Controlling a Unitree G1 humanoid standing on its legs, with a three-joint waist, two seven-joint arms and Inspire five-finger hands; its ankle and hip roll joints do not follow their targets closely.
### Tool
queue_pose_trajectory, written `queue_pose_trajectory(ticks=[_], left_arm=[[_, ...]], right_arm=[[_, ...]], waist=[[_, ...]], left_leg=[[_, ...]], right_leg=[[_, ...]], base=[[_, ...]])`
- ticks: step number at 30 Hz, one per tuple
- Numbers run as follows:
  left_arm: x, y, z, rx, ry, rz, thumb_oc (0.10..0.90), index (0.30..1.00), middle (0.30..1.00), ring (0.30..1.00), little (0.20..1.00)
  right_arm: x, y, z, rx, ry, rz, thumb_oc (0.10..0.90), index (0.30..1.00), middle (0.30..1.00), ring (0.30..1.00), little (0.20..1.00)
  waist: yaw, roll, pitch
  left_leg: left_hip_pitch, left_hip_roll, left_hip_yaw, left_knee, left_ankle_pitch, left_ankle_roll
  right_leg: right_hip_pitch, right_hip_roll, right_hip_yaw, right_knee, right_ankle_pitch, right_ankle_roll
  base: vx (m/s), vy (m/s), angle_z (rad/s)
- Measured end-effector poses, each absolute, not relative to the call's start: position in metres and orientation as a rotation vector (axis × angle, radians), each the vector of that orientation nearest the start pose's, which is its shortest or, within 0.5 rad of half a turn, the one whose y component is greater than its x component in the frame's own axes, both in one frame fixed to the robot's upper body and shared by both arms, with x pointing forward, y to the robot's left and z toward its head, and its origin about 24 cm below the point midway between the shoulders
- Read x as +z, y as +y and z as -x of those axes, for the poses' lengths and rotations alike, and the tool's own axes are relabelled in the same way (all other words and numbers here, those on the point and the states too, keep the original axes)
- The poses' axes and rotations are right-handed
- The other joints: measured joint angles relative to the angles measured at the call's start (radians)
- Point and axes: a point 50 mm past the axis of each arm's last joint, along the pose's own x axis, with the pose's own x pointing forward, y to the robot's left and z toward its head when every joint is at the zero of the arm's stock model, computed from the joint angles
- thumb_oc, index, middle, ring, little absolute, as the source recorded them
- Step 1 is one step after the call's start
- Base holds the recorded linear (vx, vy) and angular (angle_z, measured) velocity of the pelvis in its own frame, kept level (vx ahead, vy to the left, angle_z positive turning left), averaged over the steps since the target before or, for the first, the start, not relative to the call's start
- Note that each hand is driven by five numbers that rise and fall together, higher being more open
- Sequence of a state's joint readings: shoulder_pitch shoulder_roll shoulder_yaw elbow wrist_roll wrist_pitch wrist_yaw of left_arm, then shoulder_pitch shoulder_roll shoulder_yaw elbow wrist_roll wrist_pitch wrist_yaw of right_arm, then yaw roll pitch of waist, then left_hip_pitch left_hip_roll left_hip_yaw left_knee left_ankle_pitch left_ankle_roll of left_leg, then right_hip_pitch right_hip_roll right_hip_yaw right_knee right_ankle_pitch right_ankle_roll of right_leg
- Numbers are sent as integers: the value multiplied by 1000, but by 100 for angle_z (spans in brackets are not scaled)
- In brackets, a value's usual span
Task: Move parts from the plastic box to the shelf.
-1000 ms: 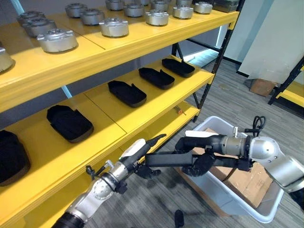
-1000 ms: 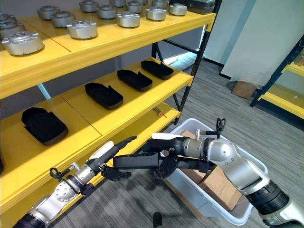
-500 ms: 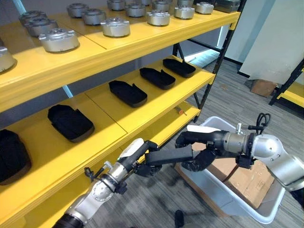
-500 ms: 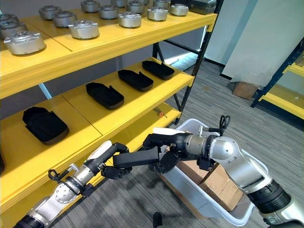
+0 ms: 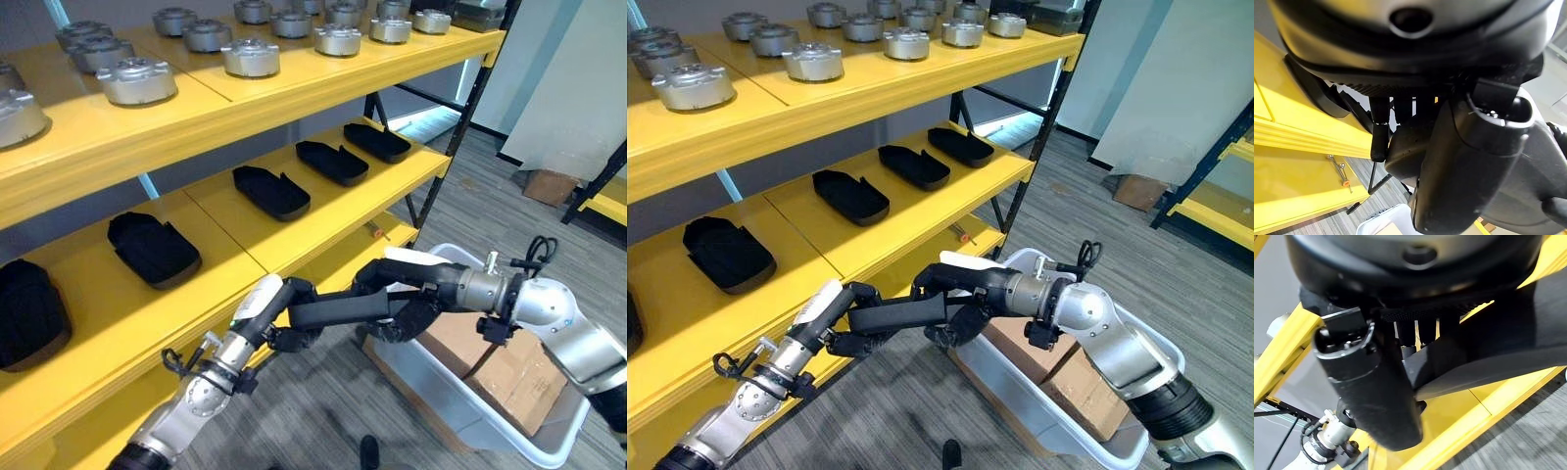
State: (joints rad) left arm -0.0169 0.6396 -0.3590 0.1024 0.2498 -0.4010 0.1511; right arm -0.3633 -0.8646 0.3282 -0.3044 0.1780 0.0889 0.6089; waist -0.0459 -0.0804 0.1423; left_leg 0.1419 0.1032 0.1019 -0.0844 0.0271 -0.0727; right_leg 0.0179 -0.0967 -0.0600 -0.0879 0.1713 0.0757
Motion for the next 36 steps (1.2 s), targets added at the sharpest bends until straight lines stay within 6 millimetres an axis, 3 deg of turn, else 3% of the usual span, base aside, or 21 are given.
queue_pose_trajectory(ticks=[4, 7, 16, 18, 24, 29, 36], left_arm=[[46, 182, -236, -345, -261, -783, 400, 300, 300, 300, 300], [39, 187, -230, -314, -223, -779, 400, 300, 300, 300, 300], [35, 190, -227, -303, -189, -782, 400, 300, 300, 300, 300], [32, 192, -222, -298, -171, -780, 400, 300, 300, 300, 300], [29, 193, -219, -296, -158, -777, 400, 300, 300, 300, 300], [29, 190, -219, -293, -163, -761, 400, 300, 300, 300, 300], [31, 190, -216, -282, -153, -761, 400, 300, 300, 300, 300]], right_arm=[[162, -149, -263, 960, -203, 866, 900, 1000, 1000, 1000, 1000], [178, -157, -253, 945, -236, 1072, 900, 1000, 1000, 1000, 1000], [196, -170, -254, 724, -387, 1005, 900, 1000, 1000, 1000, 1000], [203, -177, -245, 676, -431, 1010, 900, 1000, 1000, 1000, 1000], [202, -181, -235, 583, -529, 927, 900, 1000, 1000, 1000, 1000], [200, -184, -233, 445, -606, 794, 900, 1000, 1000, 1000, 1000], [176, -197, -231, 365, -492, 742, 900, 1000, 1000, 1000, 1000]], waist=[[-2, -9, -5], [-10, -10, -6], [-9, -9, -6], [-12, -8, -5], [-36, -6, -4], [-38, 17, -5], [-36, 30, -5]], left_leg=[[0, 0, -2, 0, 0, -1], [1, -1, 2, 0, 0, 0], [-2, -2, 8, 0, -4, 5], [1, -3, 19, 0, -4, 5], [0, -4, 24, 0, -4, 5], [0, -7, 29, 0, -11, 12], [0, -7, 29, 0, -11, 12]], right_leg=[[1, -1, -2, 0, -1, 2], [0, -2, 1, 0, -3, 3], [-7, -2, 7, 0, -4, 4], [-8, -2, 19, 0, -3, 4], [-9, -4, 20, -1, -4, 4], [-10, -6, 23, -7, -10, 14], [-10, -6, 23, -6, -11, 14]], base=[[0, 0, 0], [-10, 35, -2], [0, 2, -1], [-4, 12, -10], [-1, 4, -2], [0, 4, -2], [1, -6, 0]])
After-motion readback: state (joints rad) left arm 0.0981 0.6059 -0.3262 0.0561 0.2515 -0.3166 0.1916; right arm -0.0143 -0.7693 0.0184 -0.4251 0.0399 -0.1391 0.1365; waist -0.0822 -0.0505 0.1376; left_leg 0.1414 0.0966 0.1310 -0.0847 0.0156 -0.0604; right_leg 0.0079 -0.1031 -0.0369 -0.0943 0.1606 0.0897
